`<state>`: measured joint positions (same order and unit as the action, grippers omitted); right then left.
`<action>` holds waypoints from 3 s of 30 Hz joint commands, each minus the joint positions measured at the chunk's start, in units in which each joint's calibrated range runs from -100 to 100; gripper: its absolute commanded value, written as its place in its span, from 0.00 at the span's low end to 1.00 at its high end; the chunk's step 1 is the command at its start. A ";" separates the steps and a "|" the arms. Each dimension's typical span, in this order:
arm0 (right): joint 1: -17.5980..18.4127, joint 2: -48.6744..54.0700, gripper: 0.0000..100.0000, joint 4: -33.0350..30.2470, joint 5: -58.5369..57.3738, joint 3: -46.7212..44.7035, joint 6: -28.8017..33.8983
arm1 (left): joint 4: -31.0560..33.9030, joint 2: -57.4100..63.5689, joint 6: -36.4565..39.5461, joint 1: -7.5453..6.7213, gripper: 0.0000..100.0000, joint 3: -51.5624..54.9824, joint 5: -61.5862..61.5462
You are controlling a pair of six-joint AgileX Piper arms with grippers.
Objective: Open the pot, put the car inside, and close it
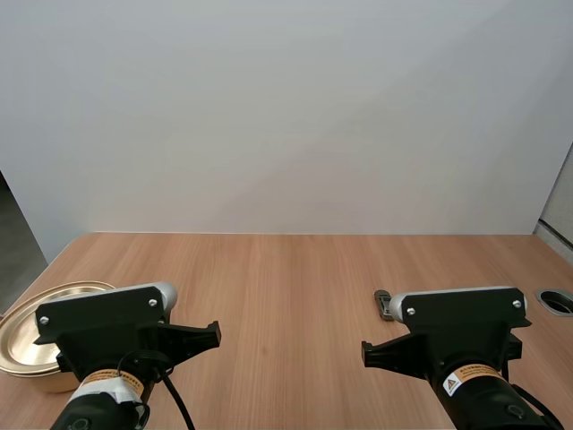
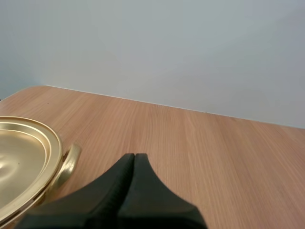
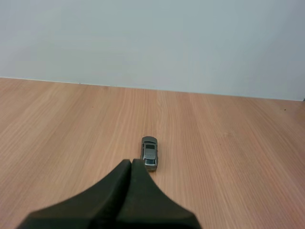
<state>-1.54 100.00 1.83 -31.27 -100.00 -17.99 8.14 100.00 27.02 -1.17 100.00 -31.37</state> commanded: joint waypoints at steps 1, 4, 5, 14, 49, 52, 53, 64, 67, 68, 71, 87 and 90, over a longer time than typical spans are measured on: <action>0.02 0.00 0.00 -0.02 0.00 0.00 0.01 | -0.02 0.00 0.01 0.04 0.00 0.00 0.04; 0.02 0.00 0.00 -0.02 0.00 0.00 0.01 | -0.02 0.00 0.01 0.04 0.00 0.00 0.04; 0.02 0.00 0.00 -0.02 0.00 0.00 0.01 | -0.02 0.00 0.01 0.04 0.00 0.00 0.04; 0.02 0.00 0.00 -0.02 0.00 0.00 0.01 | -0.02 0.00 0.01 0.04 0.00 0.00 0.04; 0.15 0.00 0.00 -0.51 -2.47 11.31 0.02 | 11.54 0.00 -12.33 0.04 0.00 -15.09 -2.63; 0.69 0.00 0.00 -4.02 -2.77 17.97 -0.33 | 16.33 0.00 -12.99 0.04 0.00 -21.35 -11.99; 0.69 0.00 0.00 -5.33 -4.17 19.98 -0.33 | 16.33 0.00 -12.99 0.04 0.00 -23.14 -16.02; 0.69 0.00 0.00 -3.98 -27.48 30.08 -0.46 | 19.51 0.00 -15.96 0.04 0.00 -24.87 -20.40; 0.69 0.00 0.00 -1.83 -31.18 29.95 -0.73 | 20.11 -0.74 -15.96 0.04 0.00 -24.87 -18.66; 0.69 0.00 0.00 -1.15 -32.49 29.95 -0.73 | 20.47 -1.72 -15.86 0.04 0.00 -24.87 -17.32; 0.69 0.00 0.00 -0.12 -35.34 29.95 -1.44 | 24.39 -5.06 -11.14 0.12 0.00 -24.87 -16.57; 0.69 0.00 0.00 0.14 -35.88 29.95 -5.69 | 32.82 -31.28 2.46 5.81 0.00 -33.64 -9.67; 0.69 0.00 0.00 0.27 -35.88 29.95 -5.83 | 30.96 -39.98 2.46 5.81 0.00 -37.86 -10.90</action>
<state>-0.88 100.00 1.99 -67.09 -70.05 -23.75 39.88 70.75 29.43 4.64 64.72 -41.63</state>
